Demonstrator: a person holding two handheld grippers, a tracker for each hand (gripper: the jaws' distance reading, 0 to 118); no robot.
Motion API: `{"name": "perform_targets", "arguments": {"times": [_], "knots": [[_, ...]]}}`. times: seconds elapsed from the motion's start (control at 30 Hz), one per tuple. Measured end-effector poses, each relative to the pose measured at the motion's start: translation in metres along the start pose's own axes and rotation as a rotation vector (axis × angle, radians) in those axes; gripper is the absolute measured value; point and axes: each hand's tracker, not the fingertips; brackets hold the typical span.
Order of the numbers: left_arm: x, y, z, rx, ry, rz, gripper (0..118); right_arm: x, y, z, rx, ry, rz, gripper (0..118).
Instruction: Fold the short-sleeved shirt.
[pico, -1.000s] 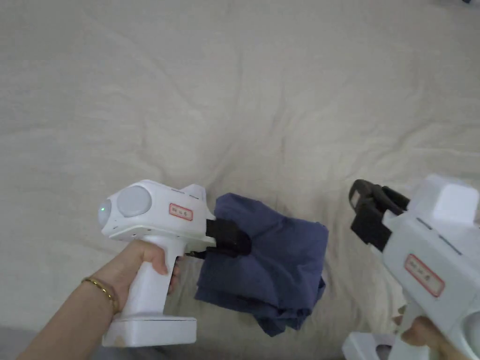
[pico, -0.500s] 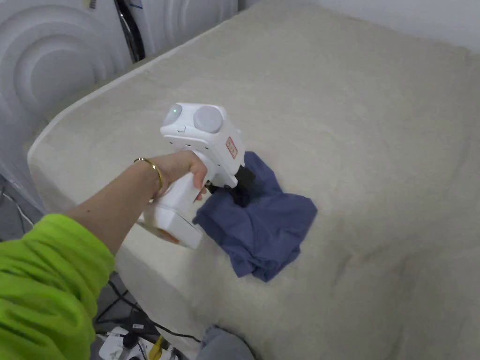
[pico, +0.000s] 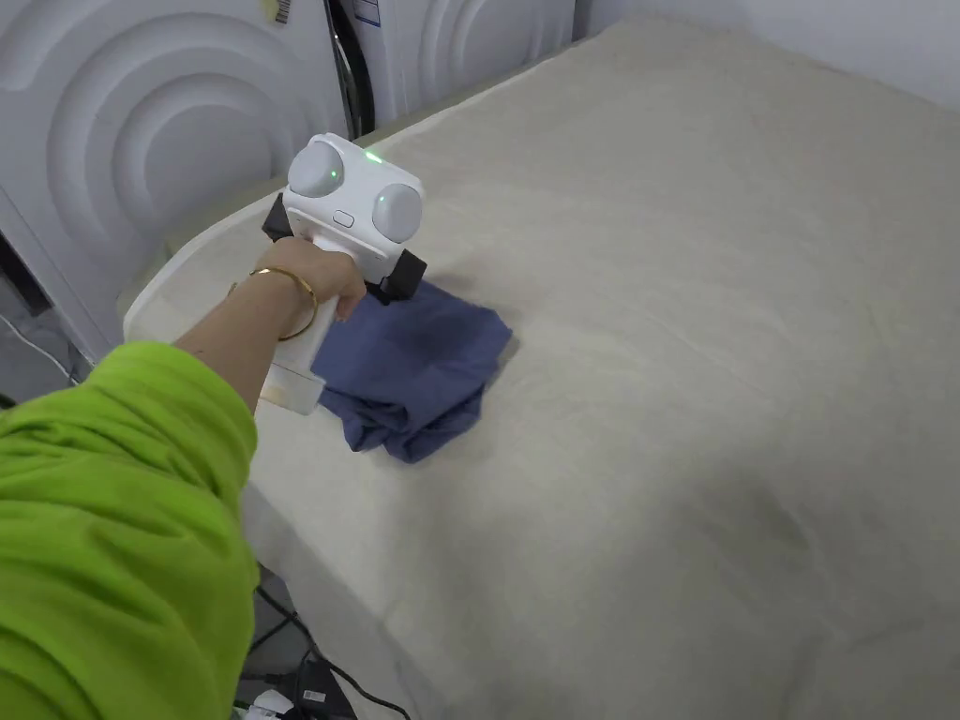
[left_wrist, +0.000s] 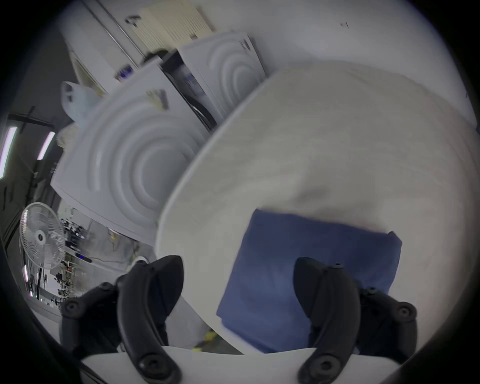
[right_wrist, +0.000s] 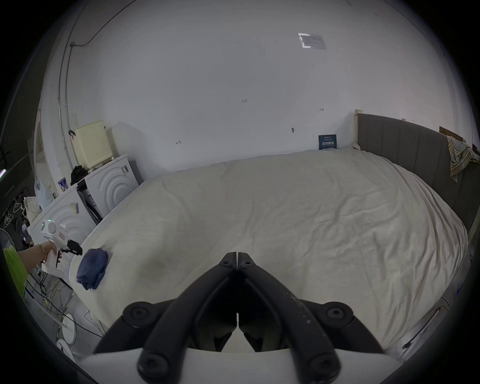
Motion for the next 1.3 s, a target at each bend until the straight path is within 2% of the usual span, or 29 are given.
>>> {"name": "perform_targets", "arguments": {"times": [0.07,0.1,0.13,0.17,0.2,0.27,0.5,0.57,0.73,0.9,0.93,1.03,1.1,1.3], "knots": [[-0.003,0.0,0.02,0.099,0.003,0.031,80,0.001,0.001,0.005,0.003,0.014,0.011,2],[-0.003,0.0,0.036,0.161,0.013,0.048,70,0.003,0.001,0.009,0.007,0.027,0.017,2],[-0.002,-0.001,0.054,0.223,0.023,0.068,52,0.005,0.003,0.015,0.011,0.039,0.025,2],[-0.001,-0.001,0.072,0.278,0.013,0.088,26,0.007,0.004,0.02,0.022,0.045,0.032,2],[-0.002,0.003,0.09,0.341,-0.008,0.115,13,0.009,0.006,0.027,0.038,0.05,0.041,2],[0.003,0.001,0.136,0.461,-0.052,0.159,3,0.017,0.011,0.041,0.066,0.061,0.054,2],[0.041,-0.024,0.299,0.834,-0.247,0.184,0,0.055,0.04,0.098,0.241,0.035,0.118,2],[0.055,-0.035,0.337,0.898,-0.336,0.205,0,0.067,0.049,0.115,0.297,0.046,0.125,2],[0.101,-0.071,0.405,1.014,-0.473,0.179,0,0.098,0.067,0.147,0.398,-0.016,0.157,2],[0.138,-0.107,0.429,1.007,-0.601,0.175,0,0.097,0.067,0.144,0.442,-0.074,0.185,2],[0.146,-0.115,0.43,1.009,-0.598,0.163,0,0.04,0.064,0.11,0.443,-0.077,0.183,2],[0.168,-0.134,0.427,1.015,-0.61,0.113,0,0.039,0.059,0.106,0.445,-0.095,0.169,2],[0.177,-0.147,0.423,0.966,-0.669,0.115,0,0.045,0.046,0.125,0.439,-0.114,0.162,2],[0.197,-0.182,0.406,0.886,-0.74,0.106,0,0.055,0.019,0.121,0.395,-0.146,0.135,2]]}}
